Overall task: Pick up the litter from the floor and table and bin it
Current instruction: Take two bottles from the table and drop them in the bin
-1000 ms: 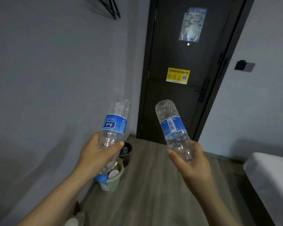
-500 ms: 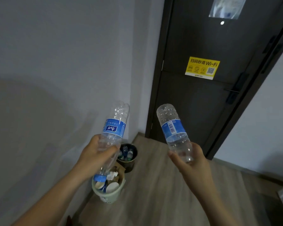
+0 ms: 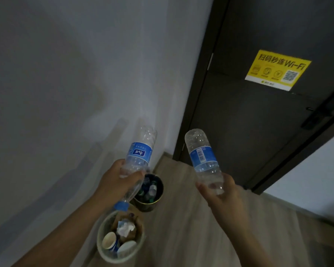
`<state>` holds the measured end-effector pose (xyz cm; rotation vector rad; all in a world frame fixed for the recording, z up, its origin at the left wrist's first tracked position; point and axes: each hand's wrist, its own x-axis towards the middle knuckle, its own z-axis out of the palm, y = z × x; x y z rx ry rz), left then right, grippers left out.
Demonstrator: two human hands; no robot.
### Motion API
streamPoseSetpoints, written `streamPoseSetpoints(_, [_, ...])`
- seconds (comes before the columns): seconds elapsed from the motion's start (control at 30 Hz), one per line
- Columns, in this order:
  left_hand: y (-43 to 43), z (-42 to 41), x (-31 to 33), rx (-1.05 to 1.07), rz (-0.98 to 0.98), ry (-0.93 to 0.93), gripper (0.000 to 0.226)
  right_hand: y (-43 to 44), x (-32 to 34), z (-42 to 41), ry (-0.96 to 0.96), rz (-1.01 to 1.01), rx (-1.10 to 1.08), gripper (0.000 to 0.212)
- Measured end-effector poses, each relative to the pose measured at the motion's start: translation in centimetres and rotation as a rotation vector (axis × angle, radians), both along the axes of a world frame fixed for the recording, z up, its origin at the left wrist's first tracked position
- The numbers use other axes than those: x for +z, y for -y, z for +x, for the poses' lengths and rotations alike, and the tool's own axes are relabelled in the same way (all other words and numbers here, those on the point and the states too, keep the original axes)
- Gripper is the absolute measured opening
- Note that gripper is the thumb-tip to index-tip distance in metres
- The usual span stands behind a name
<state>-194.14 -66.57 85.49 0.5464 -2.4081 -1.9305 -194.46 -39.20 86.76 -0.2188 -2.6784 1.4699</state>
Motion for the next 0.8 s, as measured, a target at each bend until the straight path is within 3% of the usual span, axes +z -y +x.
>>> streamPoseSetpoints(0.13, [1.1, -5.1, -2.8, -0.004, -0.037, 0.131, 0.052, 1.7, -2.2, -5.1, 0.091, 0.012, -0.010, 0.061])
streamPoseSetpoints(0.33, [1.8, -11.5, -8.7, -0.022, -0.163, 0.322, 0.029, 2.5, -6.9, -12.4, 0.222, 0.037, 0.019, 0.074])
streamPoseSetpoints(0.63, [1.6, -19.0, -19.0, 0.040, -0.110, 0.626, 0.057, 2.6, -16.9, -22.9, 0.436, 0.069, 0.165, 0.068])
streamPoseSetpoints(0.8, [1.6, -23.4, -28.2, 0.058, -0.192, 0.677, 0.047, 3.2, -25.6, -29.1, 0.552, 0.103, 0.229, 0.065])
